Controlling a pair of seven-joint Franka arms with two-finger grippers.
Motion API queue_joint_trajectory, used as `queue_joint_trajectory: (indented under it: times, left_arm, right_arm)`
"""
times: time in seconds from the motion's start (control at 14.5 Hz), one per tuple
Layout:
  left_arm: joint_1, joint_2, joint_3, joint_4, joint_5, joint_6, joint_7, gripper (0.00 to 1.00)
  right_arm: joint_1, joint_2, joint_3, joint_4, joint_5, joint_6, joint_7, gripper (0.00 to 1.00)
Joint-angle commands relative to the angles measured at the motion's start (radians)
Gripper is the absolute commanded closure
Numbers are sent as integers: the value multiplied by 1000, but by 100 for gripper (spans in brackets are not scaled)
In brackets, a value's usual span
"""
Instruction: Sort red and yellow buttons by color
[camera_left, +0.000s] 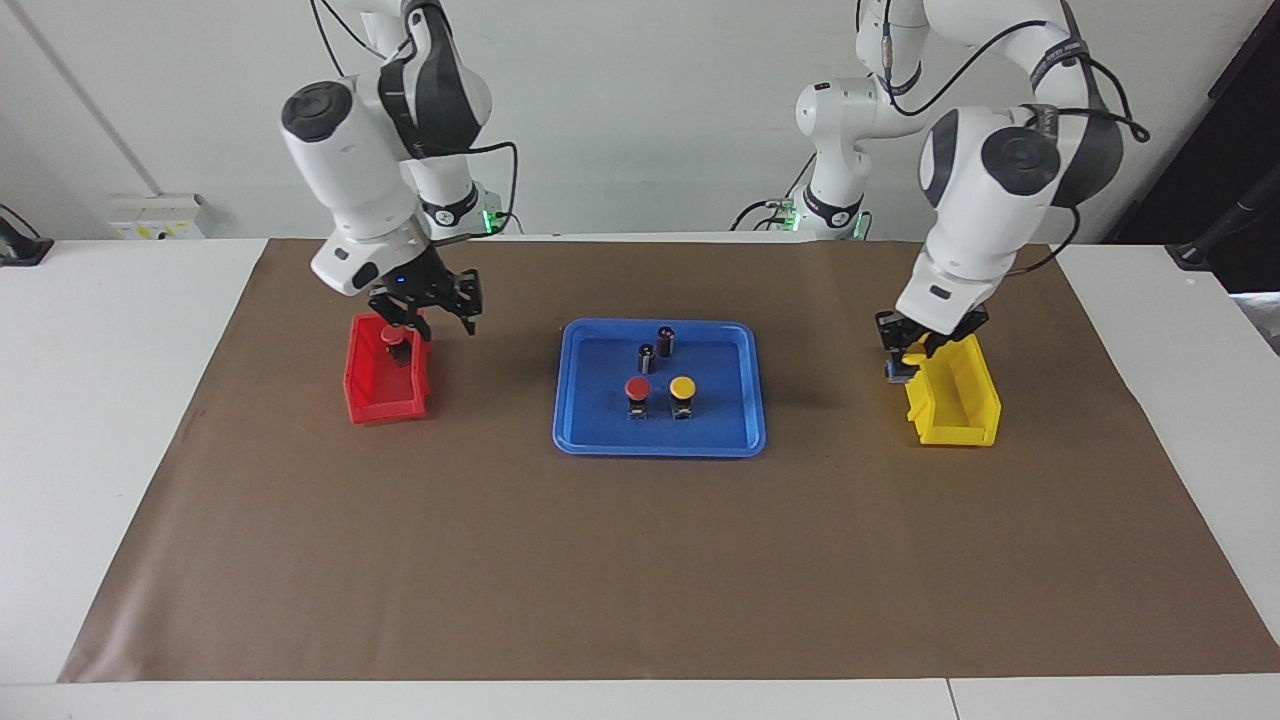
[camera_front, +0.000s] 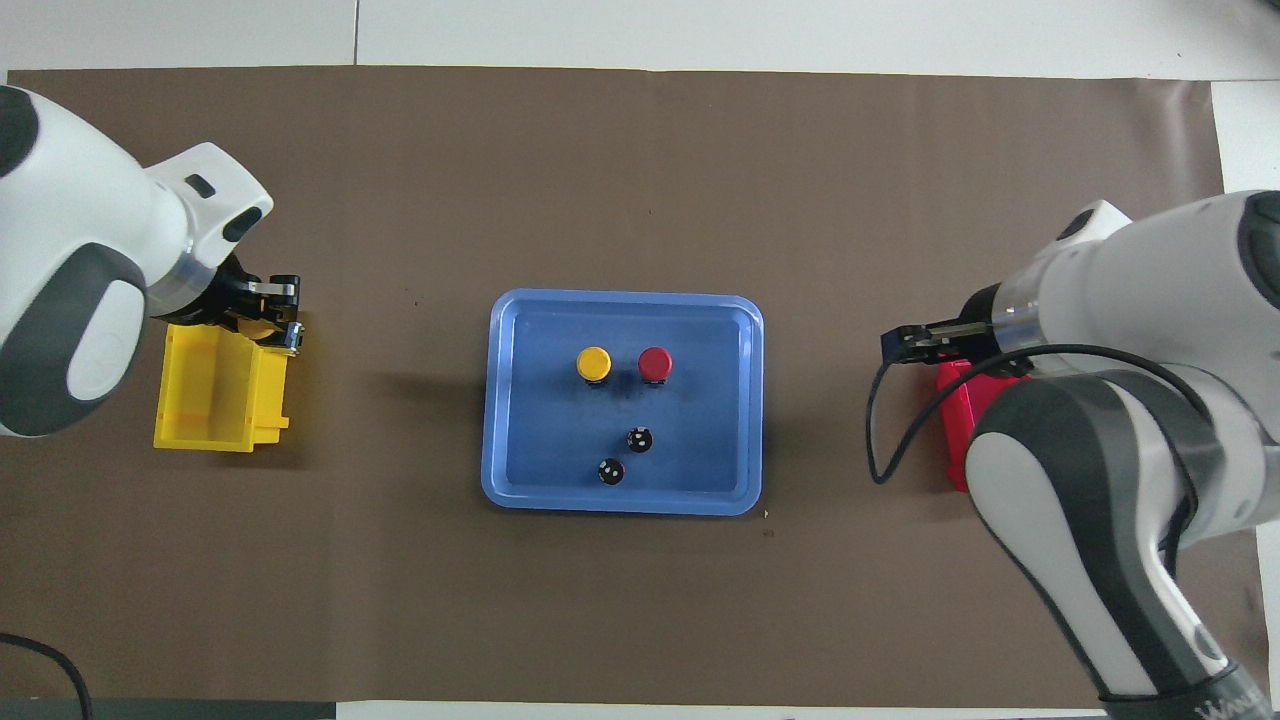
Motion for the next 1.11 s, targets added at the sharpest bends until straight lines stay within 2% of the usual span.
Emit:
queue_joint_trajectory:
  times: [0.0, 0.07, 0.35, 0.55, 0.76, 1.04]
  left_arm:
    - [-11, -35, 96, -48, -42, -1, 144, 99]
    - [-10, -41, 115, -69, -44, 7, 151, 99]
    - [-3, -122, 167, -267, -44, 174, 155, 99]
    - [-3, -113, 168, -287, -47, 208, 140, 99]
    - [-3, -122, 168, -370, -59, 289, 94, 99]
    - [-3, -122, 168, -415, -59, 346, 94, 99]
  right_arm:
    - [125, 222, -5, 254, -58, 16, 178, 24]
    - [158, 266, -5, 299, -99, 22, 218, 24]
    - [239, 345, -5, 284, -158, 109, 290, 26]
    - [250, 347, -4, 215, -158, 174, 295, 29]
    - [287, 347, -5, 146, -160, 237, 300, 29]
    - [292, 339, -4, 109, -160, 249, 301, 30]
